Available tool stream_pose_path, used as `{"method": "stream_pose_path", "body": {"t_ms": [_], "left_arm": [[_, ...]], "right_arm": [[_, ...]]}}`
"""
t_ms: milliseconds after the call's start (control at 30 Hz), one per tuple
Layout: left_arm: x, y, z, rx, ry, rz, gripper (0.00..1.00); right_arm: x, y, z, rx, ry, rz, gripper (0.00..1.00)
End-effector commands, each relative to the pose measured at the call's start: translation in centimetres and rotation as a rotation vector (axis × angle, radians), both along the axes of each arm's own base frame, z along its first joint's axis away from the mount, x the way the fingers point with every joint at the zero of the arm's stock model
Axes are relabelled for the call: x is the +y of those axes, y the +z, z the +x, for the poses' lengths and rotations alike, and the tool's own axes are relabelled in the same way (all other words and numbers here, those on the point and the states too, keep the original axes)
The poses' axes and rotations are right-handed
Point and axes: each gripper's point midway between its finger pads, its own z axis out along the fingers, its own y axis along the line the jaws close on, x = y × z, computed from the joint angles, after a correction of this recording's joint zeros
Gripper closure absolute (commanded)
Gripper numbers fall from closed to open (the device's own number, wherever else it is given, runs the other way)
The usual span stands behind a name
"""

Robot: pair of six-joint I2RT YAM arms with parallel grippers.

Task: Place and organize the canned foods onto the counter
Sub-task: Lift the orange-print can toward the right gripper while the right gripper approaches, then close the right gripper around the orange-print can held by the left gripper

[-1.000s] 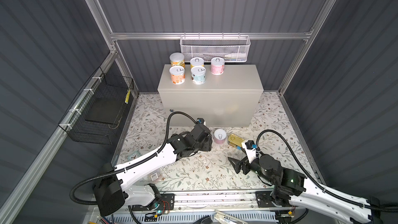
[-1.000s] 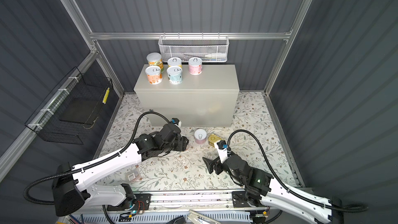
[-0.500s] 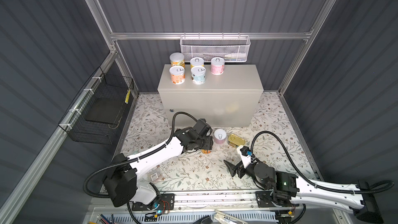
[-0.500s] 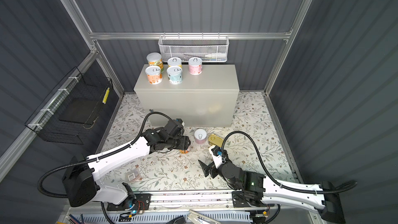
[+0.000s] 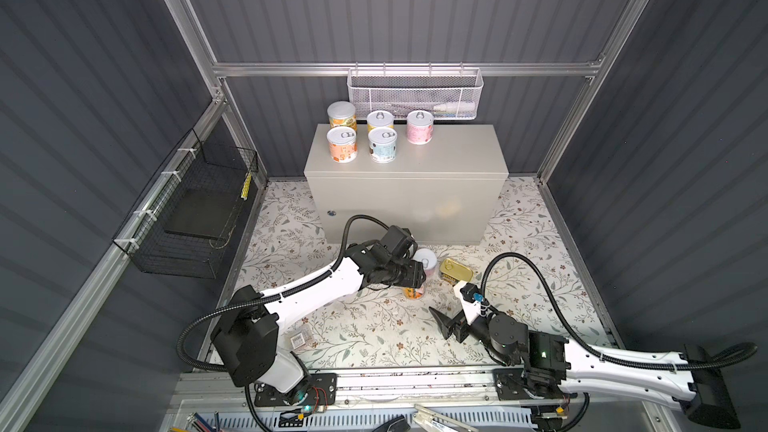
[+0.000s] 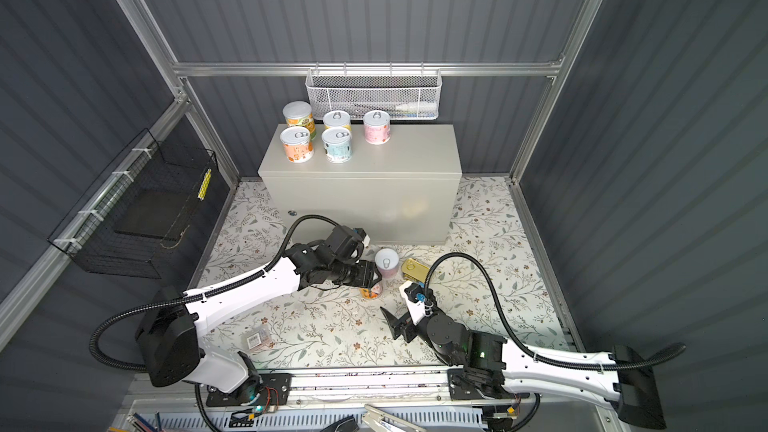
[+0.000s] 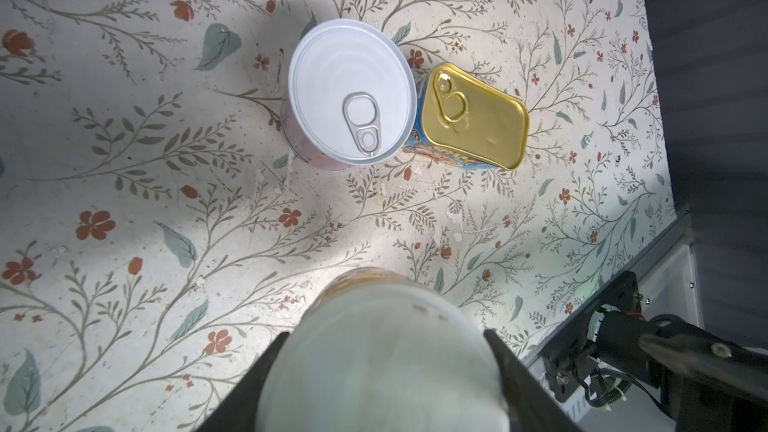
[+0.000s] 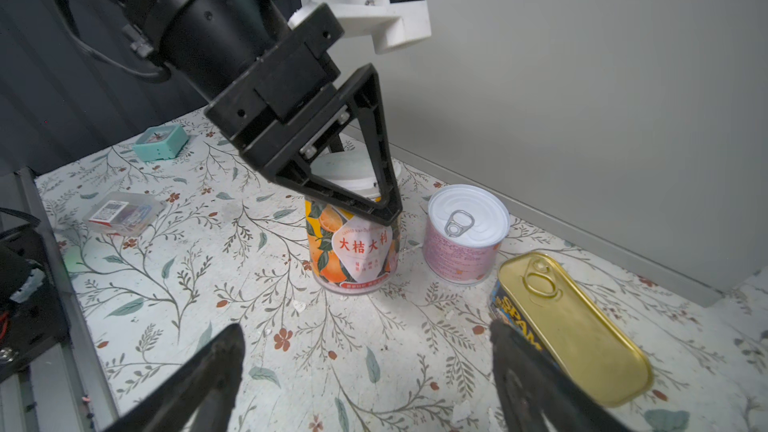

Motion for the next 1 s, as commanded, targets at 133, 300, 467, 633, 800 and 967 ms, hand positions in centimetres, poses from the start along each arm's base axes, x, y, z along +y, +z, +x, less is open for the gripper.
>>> {"method": "stream_pose_path", "body": {"t_ms": [133, 300, 467, 633, 800, 967], "left_arm": [[-0.9, 3.9, -0.1, -0.036, -0.021, -0.104, 0.54], [-1.2, 5.0, -1.1, -0.018, -0.05, -0.154, 0.54], [-1.0, 5.8, -2.2, -0.003, -0.082, -0.185, 0.54], [0.0, 5.7, -3.0, 0.002, -0.1, -0.156, 0.54], [0.2, 5.5, -3.6, 0.01, -0.113, -0.156, 0.54], [0.0, 5.7, -3.7, 0.005, -0.143, -0.162, 0.54]], "right_arm": [[1.8, 0.7, -0.5, 0.02, 0.07, 0.026, 0.1], [3.0, 0.8, -0.9, 0.04, 0.127, 0.024, 0.1], [3.4, 1.0, -0.8, 0.062, 0.171, 0.043, 0.09], [2.5, 0.7, 1.1, 0.119, 0.118, 0.071, 0.09], [3.1, 1.8, 1.3, 0.094, 0.162, 0.072, 0.08], [4.0, 1.7, 1.5, 0.119, 0.228, 0.065, 0.07]]}}
